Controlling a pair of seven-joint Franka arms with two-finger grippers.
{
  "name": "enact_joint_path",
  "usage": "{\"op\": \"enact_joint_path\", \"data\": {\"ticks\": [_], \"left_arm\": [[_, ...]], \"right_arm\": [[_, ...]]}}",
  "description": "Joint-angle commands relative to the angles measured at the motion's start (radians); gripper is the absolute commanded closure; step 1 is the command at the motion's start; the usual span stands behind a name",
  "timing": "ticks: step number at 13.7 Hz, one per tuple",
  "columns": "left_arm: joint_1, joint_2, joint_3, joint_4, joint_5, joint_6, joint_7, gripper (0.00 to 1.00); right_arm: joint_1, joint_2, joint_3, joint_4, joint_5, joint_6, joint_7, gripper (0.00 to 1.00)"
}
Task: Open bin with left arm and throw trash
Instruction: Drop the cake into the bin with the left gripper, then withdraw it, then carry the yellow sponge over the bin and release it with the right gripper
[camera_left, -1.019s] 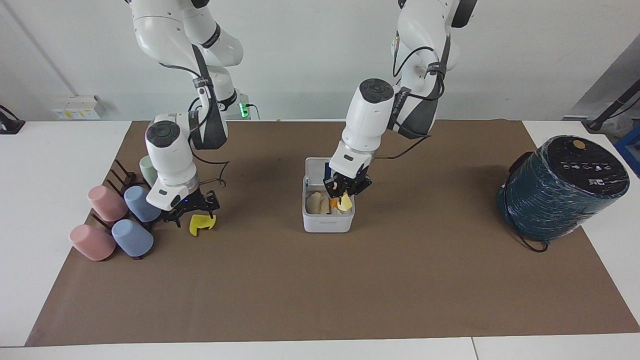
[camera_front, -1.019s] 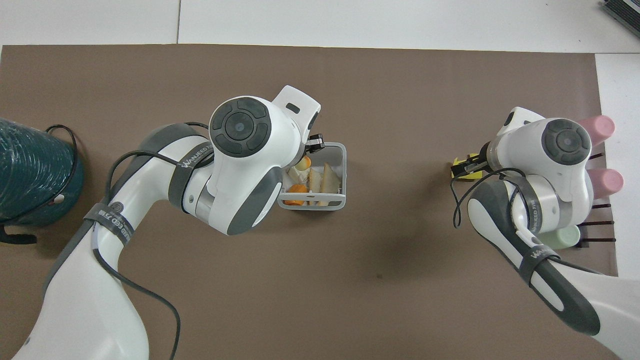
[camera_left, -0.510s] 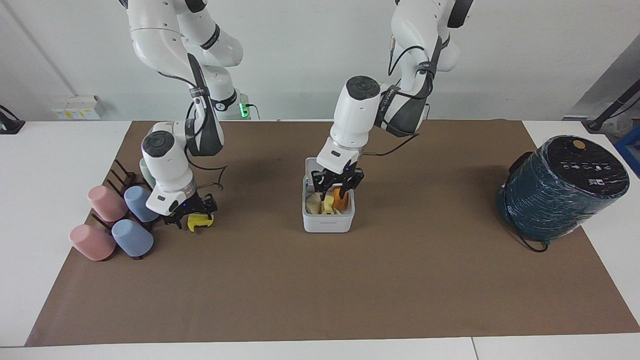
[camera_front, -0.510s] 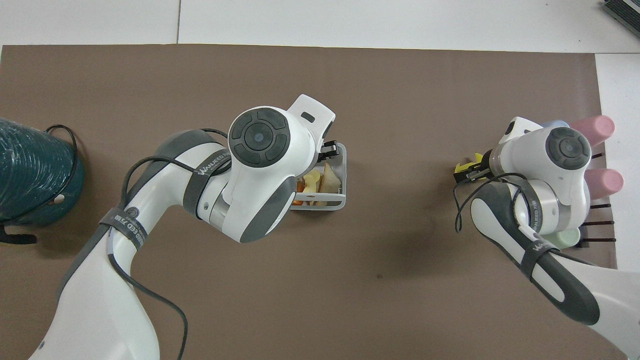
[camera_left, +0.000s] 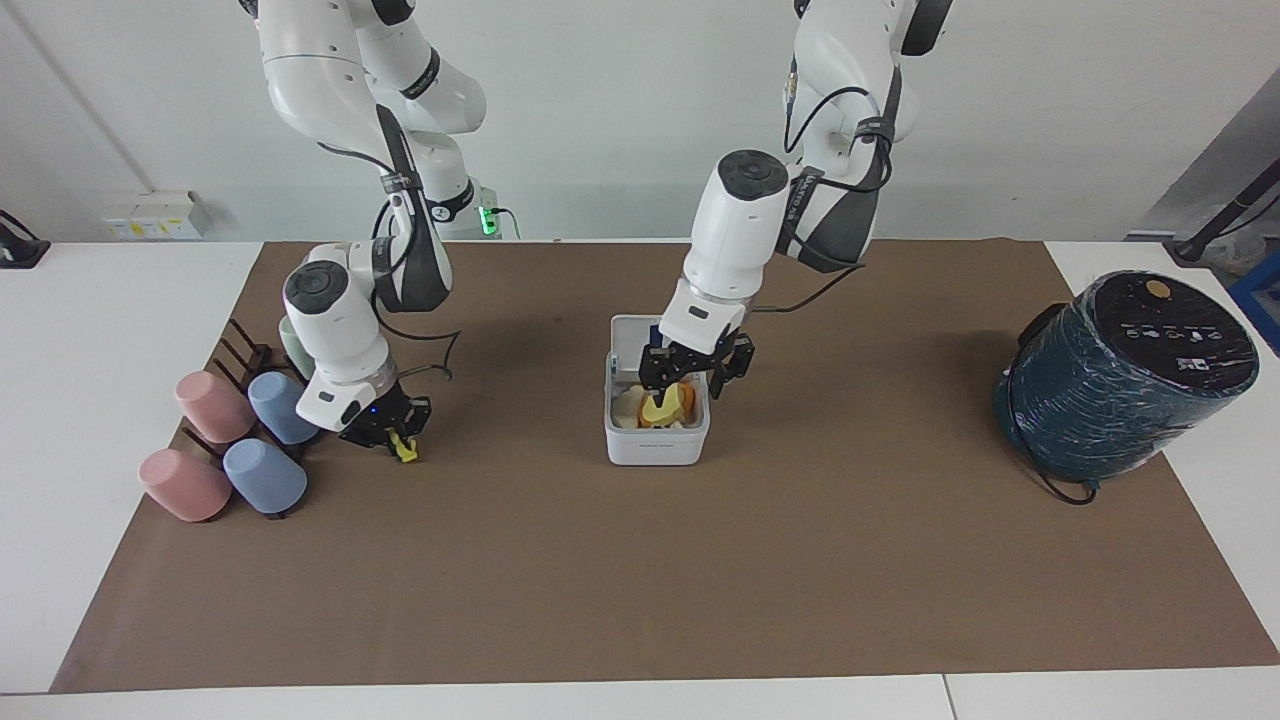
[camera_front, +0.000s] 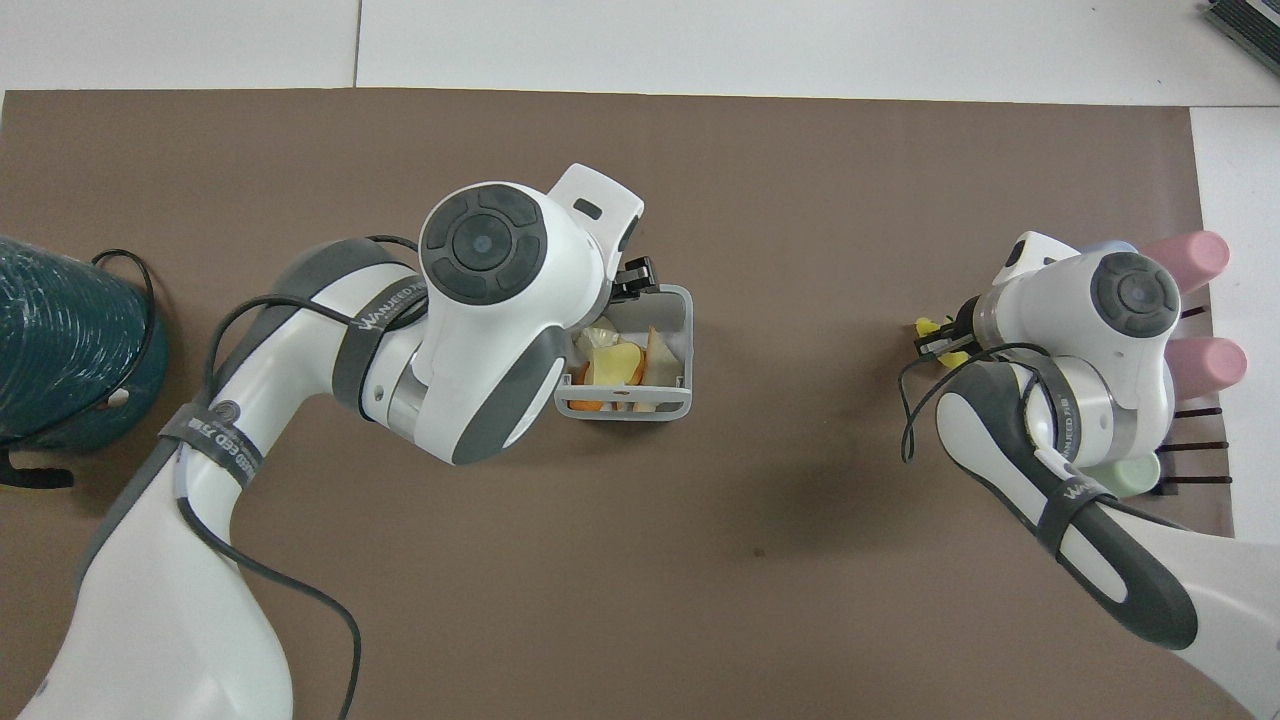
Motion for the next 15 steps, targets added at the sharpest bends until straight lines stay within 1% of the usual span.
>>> {"op": "enact_joint_path", "data": {"ticks": [1,2,4,5,7,10,13,15], "left_arm": [[0.096,0.003,-0.005,0.096,0.001,-0.133,0.101,0.13],[0.128,-0.003,-0.003,0.107,0.001,-0.160,0.144,0.13],[0.206,-0.008,0.005,0.111,0.002,-0.226,0.259,0.14],[0.240,-0.011,0.006,0.111,0.002,-0.272,0.329,0.15],[0.307,-0.043,0.000,0.110,0.004,-0.314,0.438,0.19],[0.381,-0.071,-0.001,0.108,0.002,-0.340,0.561,0.21],[0.443,-0.112,-0.001,0.097,0.001,-0.371,0.682,0.21],[0.481,-0.140,0.000,0.079,0.001,-0.374,0.744,0.21]], "right_arm": [[0.019,-0.027,0.009,0.080,0.018,-0.111,0.069,1.00],[0.035,-0.038,0.020,0.114,0.022,-0.154,0.099,1.00],[0.045,-0.051,0.060,0.197,0.098,-0.249,0.174,1.00],[0.046,-0.050,0.084,0.243,0.108,-0.291,0.204,1.00],[0.051,-0.045,0.122,0.317,0.111,-0.331,0.281,1.00],[0.063,-0.035,0.217,0.372,0.110,-0.304,0.445,1.00],[0.178,-0.012,0.225,0.384,0.113,-0.210,0.579,1.00],[0.253,0.004,0.224,0.384,0.157,-0.150,0.637,1.00]]}}
